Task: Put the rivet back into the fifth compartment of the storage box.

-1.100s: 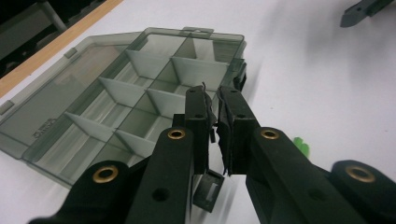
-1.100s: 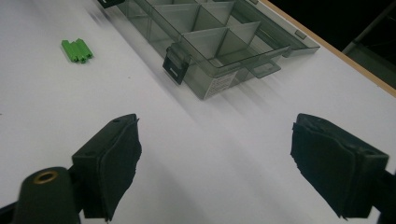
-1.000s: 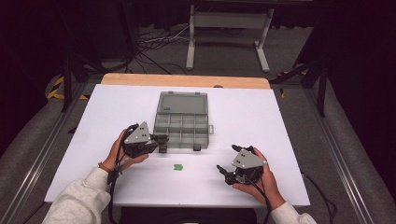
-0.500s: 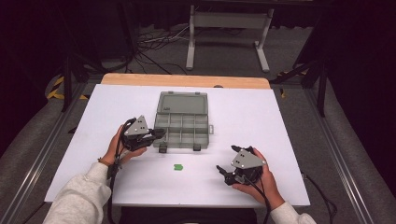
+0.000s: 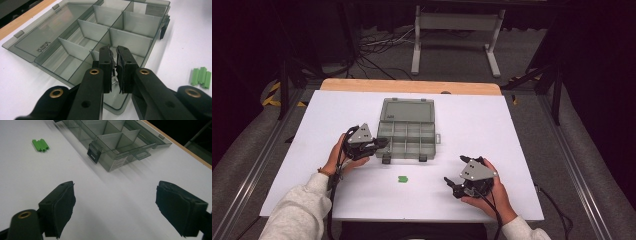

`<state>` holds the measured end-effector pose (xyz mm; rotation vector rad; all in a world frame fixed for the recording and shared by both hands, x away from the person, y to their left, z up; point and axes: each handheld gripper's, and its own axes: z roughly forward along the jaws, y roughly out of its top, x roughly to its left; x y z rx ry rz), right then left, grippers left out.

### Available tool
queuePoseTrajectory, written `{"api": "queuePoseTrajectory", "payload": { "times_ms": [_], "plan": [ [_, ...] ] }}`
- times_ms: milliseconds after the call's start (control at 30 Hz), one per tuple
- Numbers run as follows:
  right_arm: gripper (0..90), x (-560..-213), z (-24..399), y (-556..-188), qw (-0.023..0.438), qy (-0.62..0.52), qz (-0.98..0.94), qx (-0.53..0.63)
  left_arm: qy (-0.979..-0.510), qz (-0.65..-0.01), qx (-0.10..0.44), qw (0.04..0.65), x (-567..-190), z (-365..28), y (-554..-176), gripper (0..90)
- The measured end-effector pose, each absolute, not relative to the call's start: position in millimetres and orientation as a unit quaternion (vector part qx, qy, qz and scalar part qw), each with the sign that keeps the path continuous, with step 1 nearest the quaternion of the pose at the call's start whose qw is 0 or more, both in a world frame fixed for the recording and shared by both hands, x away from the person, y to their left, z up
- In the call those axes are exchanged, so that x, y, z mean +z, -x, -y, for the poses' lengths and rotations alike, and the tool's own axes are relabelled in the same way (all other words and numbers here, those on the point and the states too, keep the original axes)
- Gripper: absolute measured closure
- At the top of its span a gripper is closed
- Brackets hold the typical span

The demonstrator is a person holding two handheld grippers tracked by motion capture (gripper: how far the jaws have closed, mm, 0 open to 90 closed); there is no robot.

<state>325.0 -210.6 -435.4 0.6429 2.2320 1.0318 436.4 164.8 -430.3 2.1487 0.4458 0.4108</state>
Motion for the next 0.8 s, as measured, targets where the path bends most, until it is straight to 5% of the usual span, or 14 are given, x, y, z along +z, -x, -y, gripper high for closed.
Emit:
{"api": "queuePoseTrajectory", "payload": {
  "times_ms": [800],
  "plan": [
    [16.1, -435.1, 210.9, -324.6, 0.296, -0.242, -0.839, 0.388, -0.864, -0.182, 0.177, 0.435, -428.8, -167.8, -430.7, 73.7]
  ]
}}
